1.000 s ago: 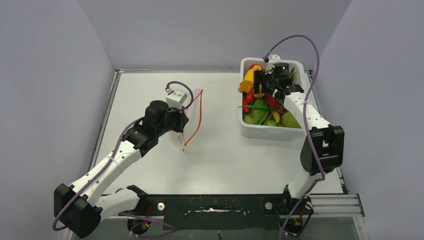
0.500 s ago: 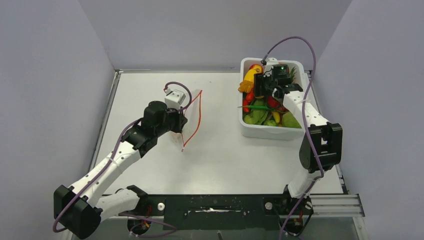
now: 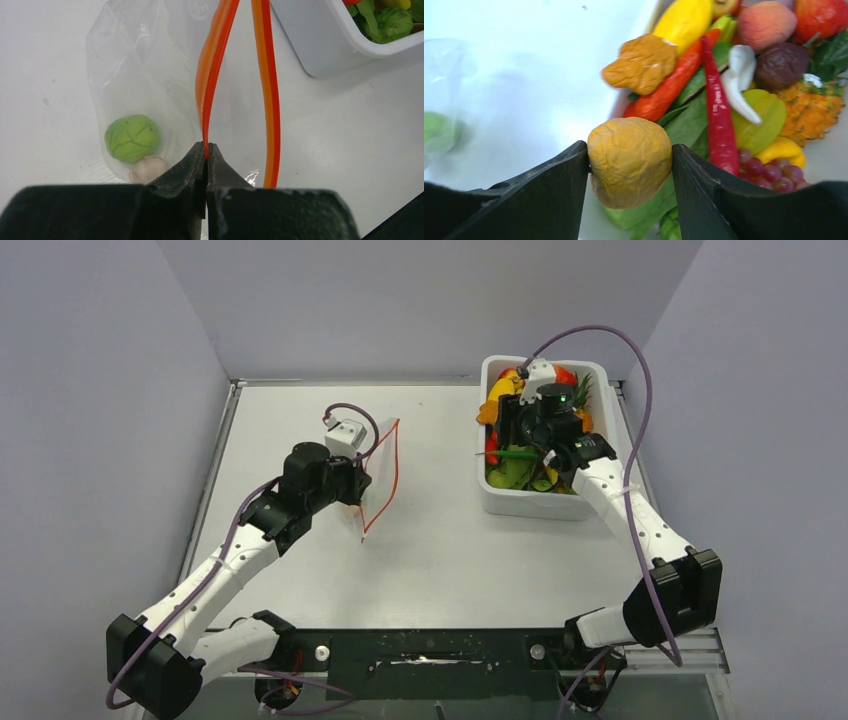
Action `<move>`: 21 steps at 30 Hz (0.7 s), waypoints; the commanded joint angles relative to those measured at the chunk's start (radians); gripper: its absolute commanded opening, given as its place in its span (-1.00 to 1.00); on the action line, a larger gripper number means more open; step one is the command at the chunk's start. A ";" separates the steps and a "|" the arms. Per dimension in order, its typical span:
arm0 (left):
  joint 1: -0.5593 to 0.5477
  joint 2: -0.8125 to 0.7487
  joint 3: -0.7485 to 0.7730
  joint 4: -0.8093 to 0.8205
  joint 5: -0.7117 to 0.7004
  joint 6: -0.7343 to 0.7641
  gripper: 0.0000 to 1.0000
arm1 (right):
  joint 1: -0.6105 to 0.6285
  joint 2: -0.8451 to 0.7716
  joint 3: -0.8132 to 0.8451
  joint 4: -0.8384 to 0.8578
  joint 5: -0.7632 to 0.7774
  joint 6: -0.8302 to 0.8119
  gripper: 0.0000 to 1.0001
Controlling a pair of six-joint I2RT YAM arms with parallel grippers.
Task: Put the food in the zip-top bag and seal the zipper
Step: Pick up the fake fruit from the bin, then place the fake fruit in the zipper food storage bag.
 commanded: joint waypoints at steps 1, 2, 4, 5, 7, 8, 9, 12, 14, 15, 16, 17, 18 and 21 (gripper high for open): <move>0.005 -0.019 0.006 0.061 0.012 0.007 -1.00 | 0.121 -0.084 -0.033 0.006 0.072 0.026 -0.23; 0.005 -0.017 0.006 0.061 0.005 0.007 -1.00 | 0.141 -0.099 -0.039 0.003 0.071 0.035 -0.23; 0.007 -0.014 0.008 0.061 0.002 0.006 -1.00 | 0.181 -0.125 -0.054 0.005 0.071 0.046 -0.23; 0.007 -0.015 0.008 0.062 0.004 0.004 -1.00 | 0.204 -0.139 -0.062 0.011 0.074 0.050 -0.23; 0.009 -0.016 0.004 0.068 0.006 0.001 -1.00 | 0.244 -0.166 -0.083 0.036 0.064 0.067 -0.23; 0.008 -0.017 0.002 0.071 0.007 0.001 -1.00 | 0.260 -0.178 -0.094 0.054 0.043 0.075 -0.23; 0.010 -0.018 -0.001 0.075 0.007 0.002 -1.00 | 0.271 -0.189 -0.106 0.071 0.024 0.079 -0.23; 0.011 -0.015 -0.006 0.078 0.001 0.003 -1.00 | 0.302 -0.220 -0.135 0.114 -0.015 0.109 -0.22; 0.011 -0.015 -0.007 0.078 0.004 -0.003 -1.00 | 0.320 -0.245 -0.169 0.166 -0.053 0.135 -0.22; 0.010 -0.016 -0.006 0.077 0.009 -0.005 -1.00 | 0.324 -0.256 -0.186 0.200 -0.084 0.151 -0.23; 0.011 -0.019 -0.005 0.079 0.014 -0.005 -1.00 | 0.328 -0.265 -0.201 0.232 -0.117 0.172 -0.23; 0.011 -0.023 -0.004 0.080 0.023 -0.003 -1.00 | 0.329 -0.269 -0.213 0.265 -0.148 0.194 -0.24; 0.012 -0.027 -0.003 0.082 0.030 -0.001 -1.00 | 0.331 -0.271 -0.222 0.297 -0.175 0.221 -0.24; 0.013 -0.041 -0.010 0.094 0.037 -0.001 -1.00 | 0.351 -0.265 -0.251 0.412 -0.257 0.305 -0.24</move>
